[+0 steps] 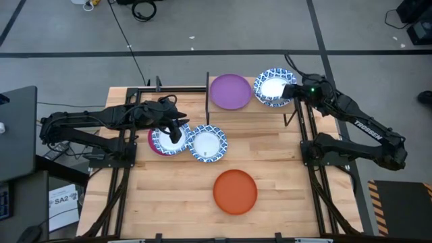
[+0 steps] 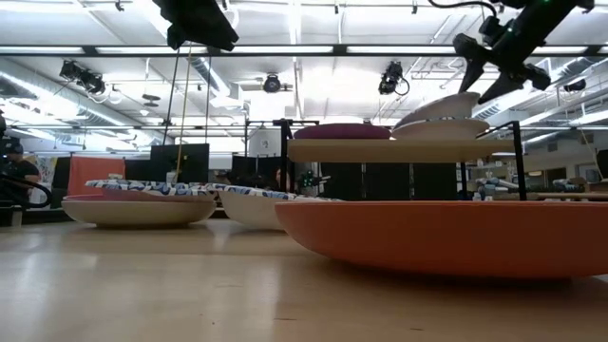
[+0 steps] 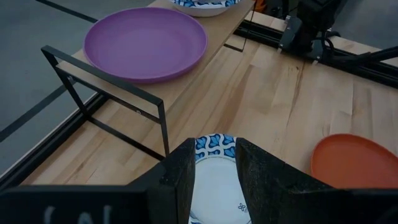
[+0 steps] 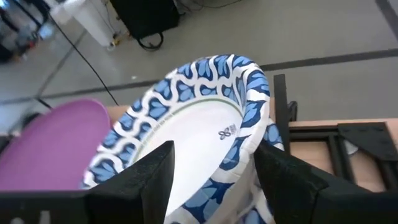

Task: Place and stack plates onto a shelf
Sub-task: Stack the white patterned bowl on top of the white patterned bowl on the shelf

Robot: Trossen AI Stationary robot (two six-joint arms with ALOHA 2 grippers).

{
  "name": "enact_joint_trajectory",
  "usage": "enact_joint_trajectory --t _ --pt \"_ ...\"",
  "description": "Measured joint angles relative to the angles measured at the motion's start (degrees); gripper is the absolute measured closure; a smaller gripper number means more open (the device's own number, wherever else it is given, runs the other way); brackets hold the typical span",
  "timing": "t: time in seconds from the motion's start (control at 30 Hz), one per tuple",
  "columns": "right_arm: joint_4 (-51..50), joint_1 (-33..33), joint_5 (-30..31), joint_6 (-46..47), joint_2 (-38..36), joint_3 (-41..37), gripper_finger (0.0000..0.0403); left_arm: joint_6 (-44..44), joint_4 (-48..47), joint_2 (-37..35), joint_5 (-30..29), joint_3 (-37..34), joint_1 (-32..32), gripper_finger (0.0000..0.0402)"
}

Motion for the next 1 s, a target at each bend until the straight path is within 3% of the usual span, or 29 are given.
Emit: enact_joint_trajectory --t 0.6,1.0 --pt "-17.19 0.00 0.46 -7.20 0.02 0.00 0.0176 -0.02 0.01 0.00 0.00 0.00 0.00 0.0280" --pt "-18.33 0.00 0.44 -7.20 -0.45 0.00 0.0176 0.00 -0.01 0.00 -0.01 0.00 0.00 0.0280"
